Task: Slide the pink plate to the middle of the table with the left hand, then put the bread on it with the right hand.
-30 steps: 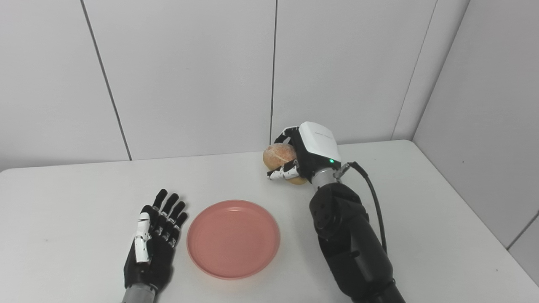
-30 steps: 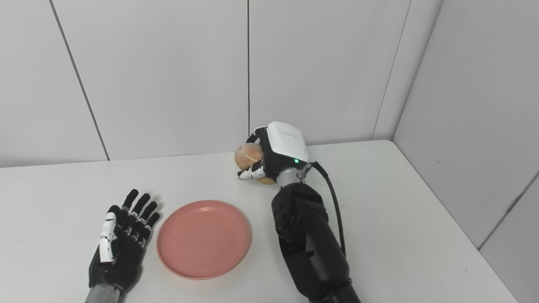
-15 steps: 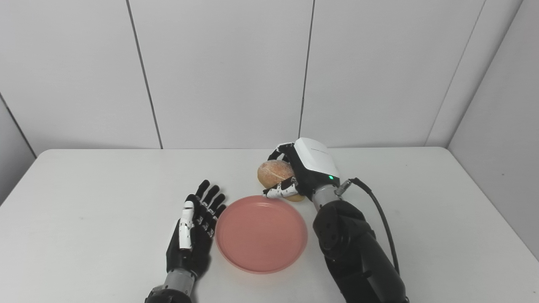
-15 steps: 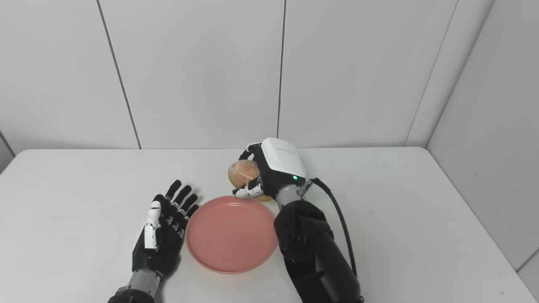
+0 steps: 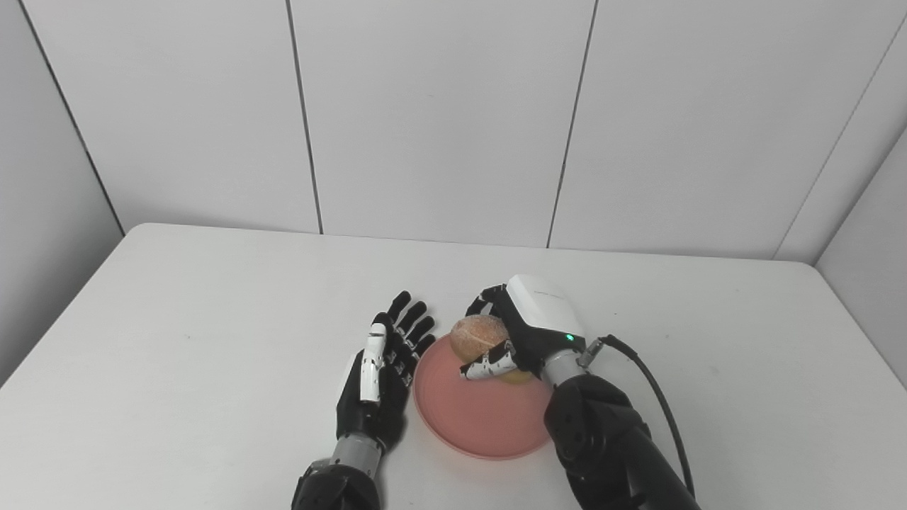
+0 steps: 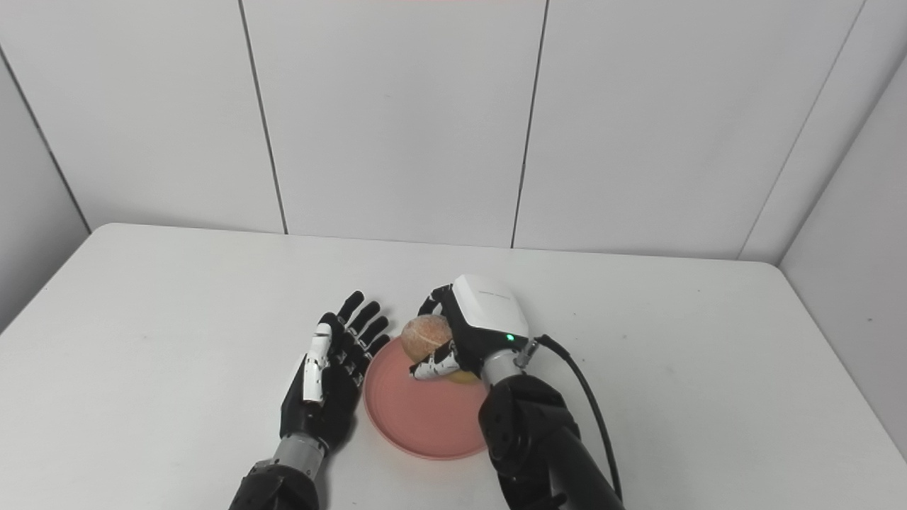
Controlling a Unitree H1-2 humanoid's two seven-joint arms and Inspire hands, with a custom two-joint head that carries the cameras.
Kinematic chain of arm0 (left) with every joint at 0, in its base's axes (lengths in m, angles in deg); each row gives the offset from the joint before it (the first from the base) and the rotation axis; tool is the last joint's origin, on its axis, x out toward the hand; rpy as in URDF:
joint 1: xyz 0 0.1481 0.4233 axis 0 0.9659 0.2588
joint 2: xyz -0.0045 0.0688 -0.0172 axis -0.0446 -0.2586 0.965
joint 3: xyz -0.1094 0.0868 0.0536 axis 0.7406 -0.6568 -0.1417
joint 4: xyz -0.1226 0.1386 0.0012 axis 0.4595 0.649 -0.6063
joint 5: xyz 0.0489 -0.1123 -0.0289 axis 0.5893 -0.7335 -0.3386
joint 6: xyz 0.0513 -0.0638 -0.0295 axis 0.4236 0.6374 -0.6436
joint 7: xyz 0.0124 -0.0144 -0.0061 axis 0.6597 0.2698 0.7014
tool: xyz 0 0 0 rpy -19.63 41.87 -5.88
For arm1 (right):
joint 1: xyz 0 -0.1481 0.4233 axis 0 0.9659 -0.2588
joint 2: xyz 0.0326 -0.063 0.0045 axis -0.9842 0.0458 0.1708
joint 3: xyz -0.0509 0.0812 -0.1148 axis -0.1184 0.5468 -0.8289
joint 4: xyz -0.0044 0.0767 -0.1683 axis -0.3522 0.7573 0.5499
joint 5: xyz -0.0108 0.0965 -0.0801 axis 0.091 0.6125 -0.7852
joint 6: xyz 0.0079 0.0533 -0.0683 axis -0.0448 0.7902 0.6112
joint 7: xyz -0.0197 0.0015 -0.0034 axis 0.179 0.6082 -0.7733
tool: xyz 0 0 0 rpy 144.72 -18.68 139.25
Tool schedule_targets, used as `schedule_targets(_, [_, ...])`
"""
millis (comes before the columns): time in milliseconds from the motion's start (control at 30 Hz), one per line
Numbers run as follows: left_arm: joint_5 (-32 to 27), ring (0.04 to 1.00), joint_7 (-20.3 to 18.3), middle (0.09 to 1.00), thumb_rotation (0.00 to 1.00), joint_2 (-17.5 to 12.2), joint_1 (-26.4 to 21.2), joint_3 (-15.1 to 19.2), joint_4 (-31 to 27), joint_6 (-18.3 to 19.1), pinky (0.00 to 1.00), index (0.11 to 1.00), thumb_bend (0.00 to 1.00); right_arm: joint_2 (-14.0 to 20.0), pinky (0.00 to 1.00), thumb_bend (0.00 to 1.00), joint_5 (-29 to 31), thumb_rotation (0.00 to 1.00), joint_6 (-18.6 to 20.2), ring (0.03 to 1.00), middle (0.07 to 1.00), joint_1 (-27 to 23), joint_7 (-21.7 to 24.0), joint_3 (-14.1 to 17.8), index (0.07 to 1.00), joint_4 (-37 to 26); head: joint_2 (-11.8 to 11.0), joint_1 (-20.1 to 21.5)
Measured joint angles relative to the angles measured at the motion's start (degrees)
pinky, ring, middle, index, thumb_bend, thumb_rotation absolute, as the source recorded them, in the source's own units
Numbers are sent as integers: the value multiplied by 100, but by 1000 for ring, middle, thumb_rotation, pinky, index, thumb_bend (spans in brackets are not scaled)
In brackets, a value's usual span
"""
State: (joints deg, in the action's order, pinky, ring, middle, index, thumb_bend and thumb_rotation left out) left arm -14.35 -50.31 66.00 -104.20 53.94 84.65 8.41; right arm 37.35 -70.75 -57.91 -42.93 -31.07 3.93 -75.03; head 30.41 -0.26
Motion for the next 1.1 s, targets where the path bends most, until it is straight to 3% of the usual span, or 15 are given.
schedule_targets(100, [35,901,10,910,1000,0,0,-9,0,-1,915,906,390,48,208,521,45,0,-52,297,399,34,2,-77,523,114,27,-36])
schedule_targets(233, [76,894,37,904,1000,7,-1,-22,-1,-3,906,902,397,91,194,530,84,0,-87,279,472,130,1,-141,487,139,88,-36])
schedule_targets(767, [117,892,145,900,1000,20,-4,-44,-2,-3,901,896,402,168,194,529,203,4,-307,287,476,166,-271,-210,487,297,211,-18])
schedule_targets(800, [117,893,146,900,1000,20,-4,-44,-3,-3,901,897,401,169,226,524,203,9,-307,331,453,167,-270,-215,515,295,211,-18])
schedule_targets(833, [117,896,149,901,1000,20,-3,-44,-5,-3,896,898,398,177,272,681,199,240,-306,398,525,167,-248,-230,623,286,220,-9])
schedule_targets(867, [116,900,150,904,1000,20,-3,-45,-8,-3,894,900,397,199,296,764,188,365,-301,437,574,166,-177,-255,704,261,237,-9])
schedule_targets(967, [113,910,152,910,1000,19,0,-47,-26,-2,900,905,398,262,253,876,28,502,-152,392,557,165,255,-298,815,112,238,-1])
schedule_targets(1033, [113,913,153,914,1000,18,0,-48,-36,0,904,907,397,251,583,938,-78,581,-108,728,815,161,464,-260,874,65,255,0])
schedule_targets(1067, [111,913,153,914,1000,18,0,-48,-37,0,904,907,397,233,604,942,-158,585,-103,748,830,161,561,-224,878,47,255,0])
schedule_targets(1100, [111,912,153,915,1000,18,1,-48,-37,1,902,908,394,209,698,952,-231,615,-96,816,873,161,632,-191,895,37,255,0])
